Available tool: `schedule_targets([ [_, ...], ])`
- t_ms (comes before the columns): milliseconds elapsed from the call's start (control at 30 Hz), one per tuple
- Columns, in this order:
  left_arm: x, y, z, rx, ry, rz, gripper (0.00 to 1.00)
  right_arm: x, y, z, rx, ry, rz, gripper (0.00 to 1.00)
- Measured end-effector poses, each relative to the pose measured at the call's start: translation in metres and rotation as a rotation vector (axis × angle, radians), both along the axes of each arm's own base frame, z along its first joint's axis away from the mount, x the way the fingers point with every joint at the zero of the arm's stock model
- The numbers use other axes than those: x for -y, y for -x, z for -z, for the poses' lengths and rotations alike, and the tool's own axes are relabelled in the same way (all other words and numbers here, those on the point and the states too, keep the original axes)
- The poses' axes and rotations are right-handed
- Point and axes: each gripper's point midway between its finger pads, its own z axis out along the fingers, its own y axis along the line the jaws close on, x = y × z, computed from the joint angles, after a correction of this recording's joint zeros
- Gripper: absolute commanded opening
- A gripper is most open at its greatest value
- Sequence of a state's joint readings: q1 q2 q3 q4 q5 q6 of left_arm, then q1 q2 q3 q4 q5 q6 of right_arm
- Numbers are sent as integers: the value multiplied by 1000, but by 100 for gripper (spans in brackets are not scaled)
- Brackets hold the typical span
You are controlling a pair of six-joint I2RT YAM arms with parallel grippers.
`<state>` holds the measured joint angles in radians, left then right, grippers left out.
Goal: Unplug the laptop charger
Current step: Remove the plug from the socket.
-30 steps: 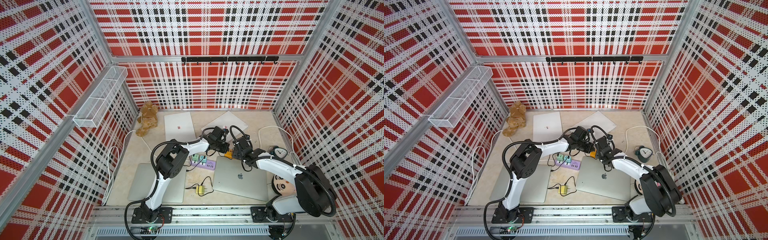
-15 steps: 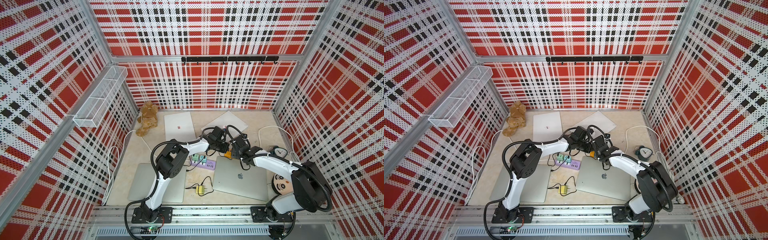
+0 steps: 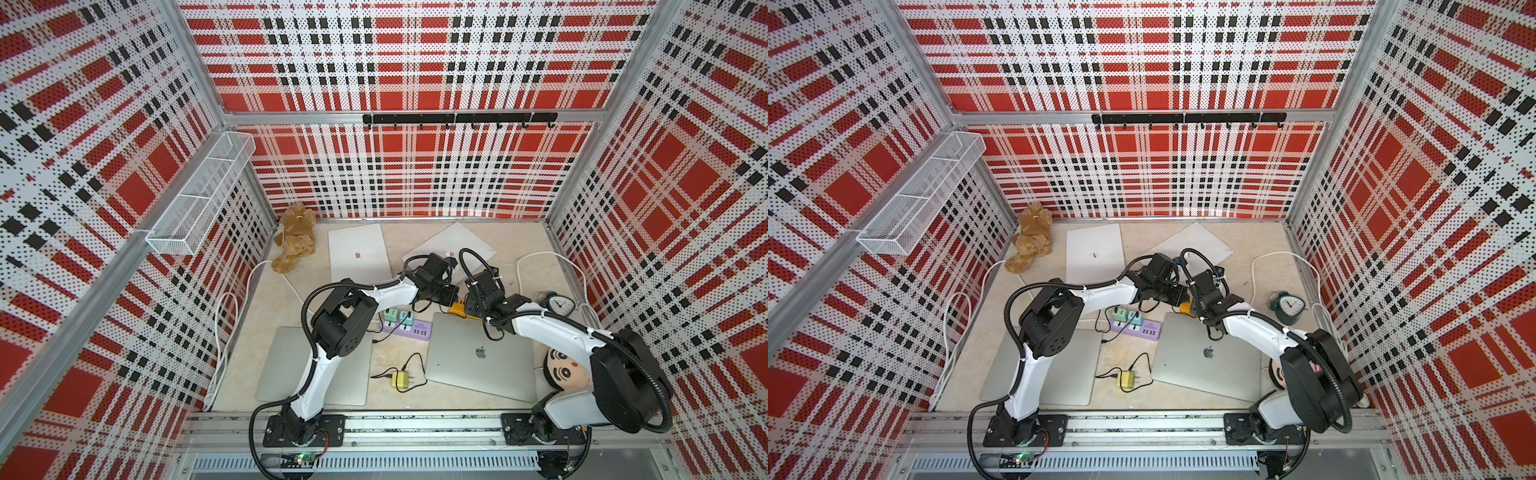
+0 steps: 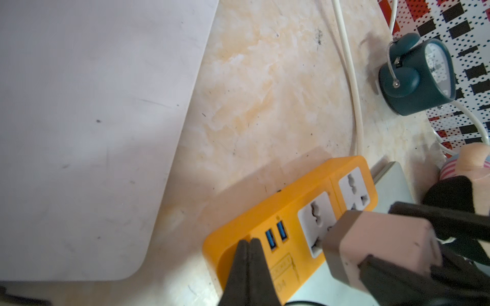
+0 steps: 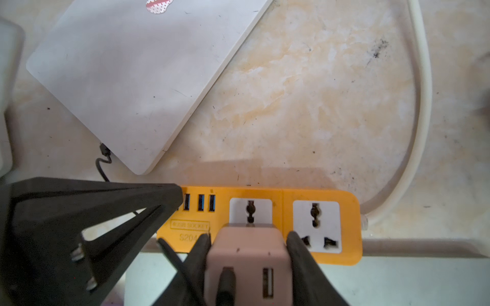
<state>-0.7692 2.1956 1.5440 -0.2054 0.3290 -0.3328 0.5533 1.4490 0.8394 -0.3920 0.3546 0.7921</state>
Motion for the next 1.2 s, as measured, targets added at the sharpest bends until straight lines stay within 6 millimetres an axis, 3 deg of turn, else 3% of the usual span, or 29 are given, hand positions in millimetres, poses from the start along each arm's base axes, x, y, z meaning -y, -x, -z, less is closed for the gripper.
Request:
schedule_targets([
  [300, -1, 1, 0, 1, 0, 0, 0, 0, -1, -6, 4, 43, -8, 24],
  [533, 0, 0, 0, 3, 2, -1, 0, -5, -5, -33, 81, -19, -14, 23],
  [1200, -4, 2, -4, -7, -37, -16, 1, -3, -4, -46, 107, -16, -26, 23],
])
